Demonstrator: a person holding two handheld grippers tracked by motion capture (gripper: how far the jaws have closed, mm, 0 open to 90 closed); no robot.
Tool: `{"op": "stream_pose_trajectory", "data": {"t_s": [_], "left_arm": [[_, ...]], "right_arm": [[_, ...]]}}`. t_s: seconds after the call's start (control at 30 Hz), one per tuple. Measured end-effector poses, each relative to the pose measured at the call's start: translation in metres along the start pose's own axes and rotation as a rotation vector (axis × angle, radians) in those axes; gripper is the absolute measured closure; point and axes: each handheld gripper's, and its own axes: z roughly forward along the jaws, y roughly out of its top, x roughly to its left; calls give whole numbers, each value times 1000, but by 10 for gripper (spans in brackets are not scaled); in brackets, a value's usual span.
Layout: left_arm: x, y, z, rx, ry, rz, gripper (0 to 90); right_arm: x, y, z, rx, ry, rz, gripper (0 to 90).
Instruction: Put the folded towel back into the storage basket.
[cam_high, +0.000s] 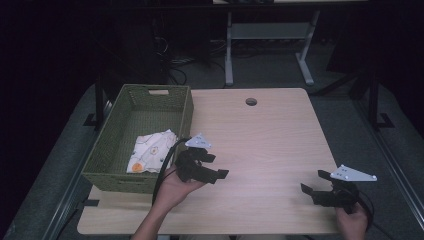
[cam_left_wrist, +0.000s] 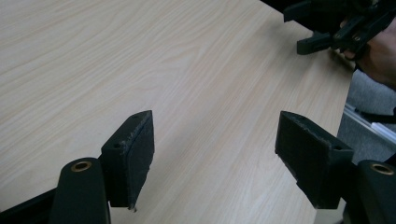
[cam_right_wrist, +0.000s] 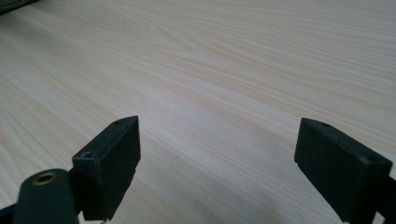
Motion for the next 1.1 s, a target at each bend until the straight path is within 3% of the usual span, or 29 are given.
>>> {"op": "stream_pose_trajectory", "data": {"t_s": [0.13, 0.53, 1.1], "left_arm": [[-3, -4, 7, -5, -20, -2, 289], [-18, -17, 29, 2, -25, 21, 283], [-26, -46, 50, -24, 18, 26, 270]], "right_arm": [[0, 0, 1, 6, 1, 0, 140], [4, 1, 2, 13, 0, -20, 141], [8, 2, 4, 22, 1, -35, 141]]}}
